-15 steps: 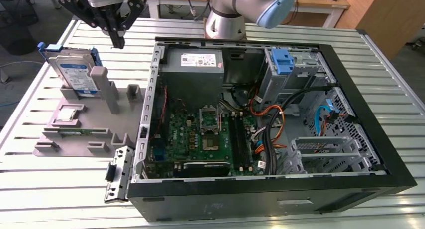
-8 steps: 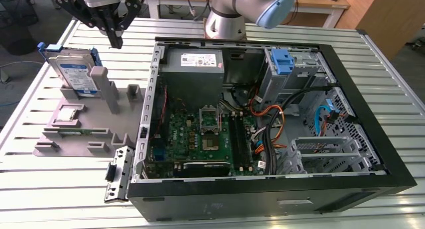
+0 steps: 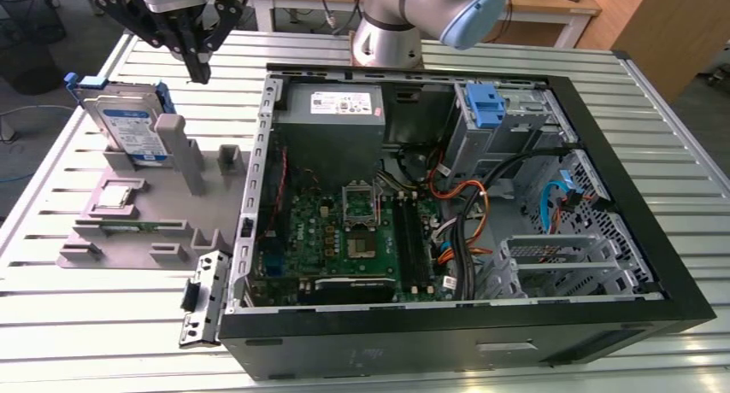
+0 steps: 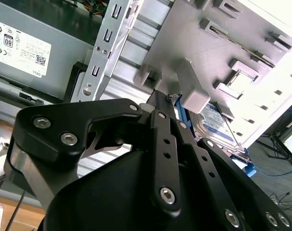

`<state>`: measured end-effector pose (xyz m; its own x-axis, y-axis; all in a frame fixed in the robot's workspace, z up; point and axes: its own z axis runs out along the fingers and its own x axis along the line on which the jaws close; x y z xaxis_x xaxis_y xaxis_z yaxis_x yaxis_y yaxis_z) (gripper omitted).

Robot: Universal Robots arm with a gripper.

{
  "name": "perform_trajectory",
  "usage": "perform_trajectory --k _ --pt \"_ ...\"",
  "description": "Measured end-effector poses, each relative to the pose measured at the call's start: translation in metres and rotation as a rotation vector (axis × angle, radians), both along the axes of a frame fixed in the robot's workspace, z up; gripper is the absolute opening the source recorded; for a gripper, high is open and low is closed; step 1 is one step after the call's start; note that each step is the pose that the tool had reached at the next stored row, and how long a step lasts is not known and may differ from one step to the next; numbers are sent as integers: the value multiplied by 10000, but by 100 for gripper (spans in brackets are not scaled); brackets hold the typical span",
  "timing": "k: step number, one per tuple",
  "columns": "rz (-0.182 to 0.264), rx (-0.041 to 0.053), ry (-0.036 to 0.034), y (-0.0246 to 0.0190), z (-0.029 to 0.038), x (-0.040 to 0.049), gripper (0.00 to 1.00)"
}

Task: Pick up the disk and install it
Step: 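Reach for the disk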

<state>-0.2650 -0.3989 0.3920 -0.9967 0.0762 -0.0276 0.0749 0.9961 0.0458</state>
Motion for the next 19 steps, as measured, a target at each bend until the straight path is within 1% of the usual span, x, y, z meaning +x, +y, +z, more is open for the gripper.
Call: perform_trajectory --k 5,15,19 --pt "-1 -1 0 0 0 -32 10" --pt "0 0 -3 0 -2 -190 10" --pt "-1 0 -4 0 -1 -233 10"
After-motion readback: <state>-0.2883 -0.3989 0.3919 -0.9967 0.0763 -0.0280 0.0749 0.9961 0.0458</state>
